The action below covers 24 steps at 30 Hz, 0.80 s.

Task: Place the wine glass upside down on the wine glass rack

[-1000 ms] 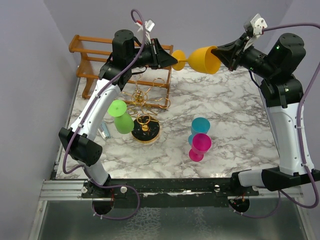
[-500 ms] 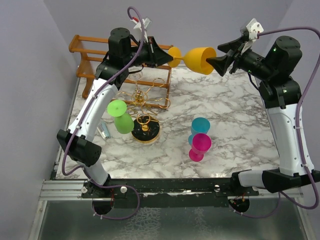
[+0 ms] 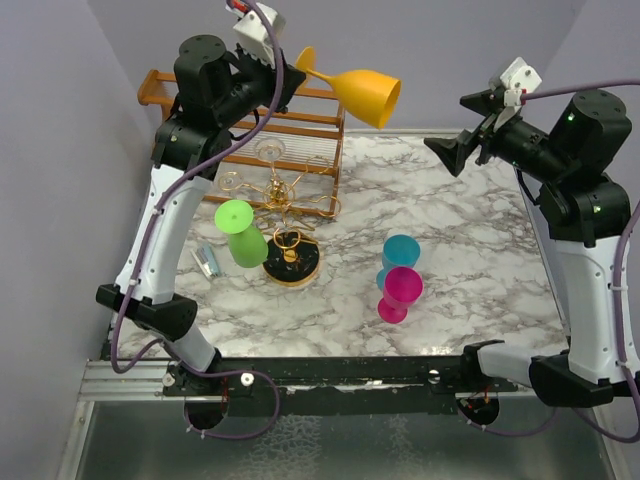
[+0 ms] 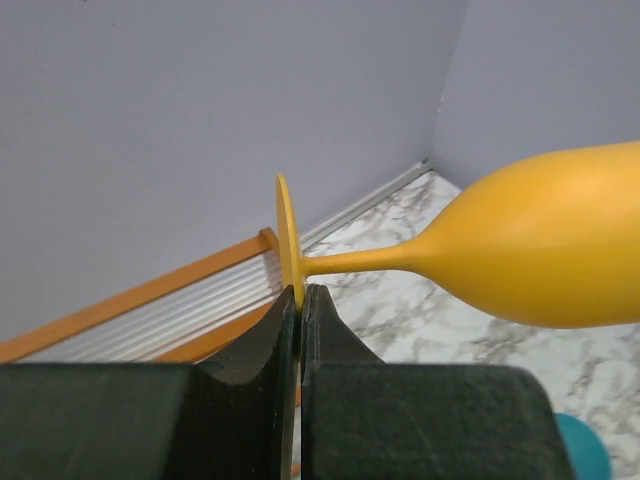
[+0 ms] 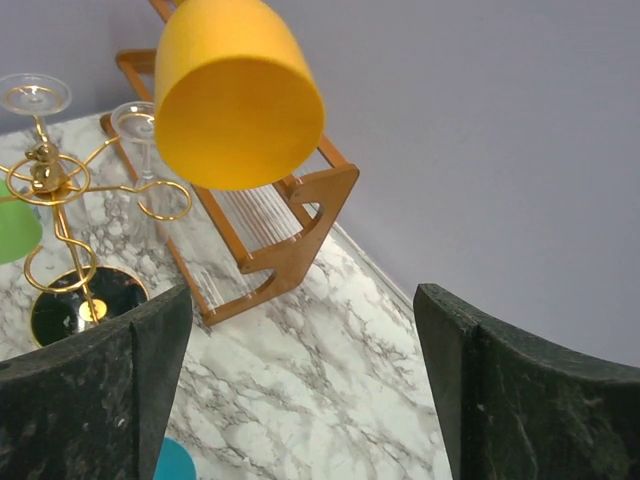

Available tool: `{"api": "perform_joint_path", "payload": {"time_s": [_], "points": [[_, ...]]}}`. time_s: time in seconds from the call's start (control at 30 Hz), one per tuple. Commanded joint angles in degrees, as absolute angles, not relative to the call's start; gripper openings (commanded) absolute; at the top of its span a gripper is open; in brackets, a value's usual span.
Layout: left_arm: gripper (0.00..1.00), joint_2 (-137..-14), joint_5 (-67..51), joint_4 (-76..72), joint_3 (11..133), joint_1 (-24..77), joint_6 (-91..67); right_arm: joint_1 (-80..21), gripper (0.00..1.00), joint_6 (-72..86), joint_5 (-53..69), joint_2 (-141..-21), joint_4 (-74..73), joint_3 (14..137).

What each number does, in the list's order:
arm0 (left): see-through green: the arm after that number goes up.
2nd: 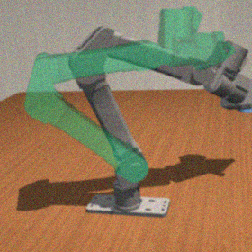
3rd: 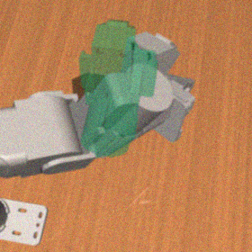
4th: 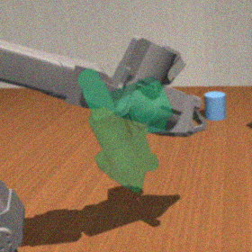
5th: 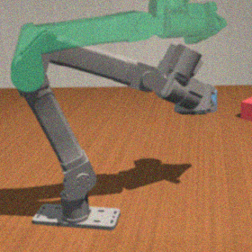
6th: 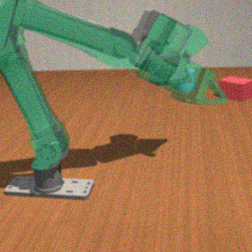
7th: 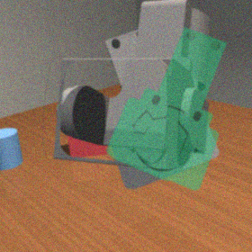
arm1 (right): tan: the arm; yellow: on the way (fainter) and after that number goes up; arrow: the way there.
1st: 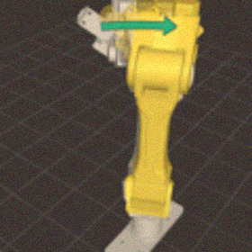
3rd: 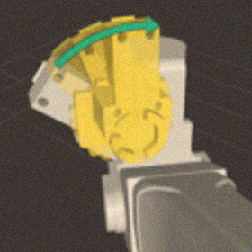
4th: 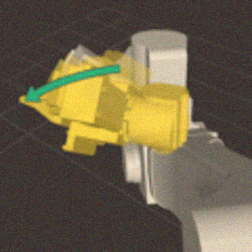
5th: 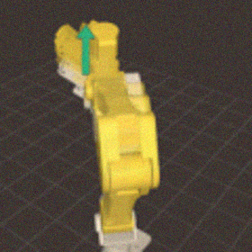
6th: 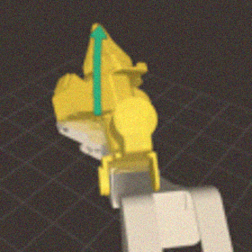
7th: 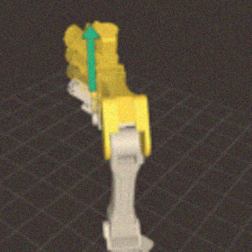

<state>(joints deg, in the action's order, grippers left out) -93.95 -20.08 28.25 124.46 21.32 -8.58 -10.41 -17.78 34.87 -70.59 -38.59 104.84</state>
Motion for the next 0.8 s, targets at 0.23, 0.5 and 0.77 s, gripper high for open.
{"api": "perform_joint_path", "payload": {"time_s": [0.23, 0.5, 0.77], "points": [[0.00, -91.41, 3.38, 33.77, 127.37, 35.16, 29.99, -8.22, 1.00, -20.61, 22.84, -67.95, -40.72, 102.16], [0.00, -92.14, 11.37, 35.31, 123.85, 42.94, 43.29, -6.63, 1.00, -19.22, 16.91, -68.35, -38.73, 101.40], [0.00, -92.92, 9.35, 42.86, 120.36, 47.59, 50.74, -6.27, 1.00, -18.90, 16.96, -68.82, -38.14, 100.35]]}}
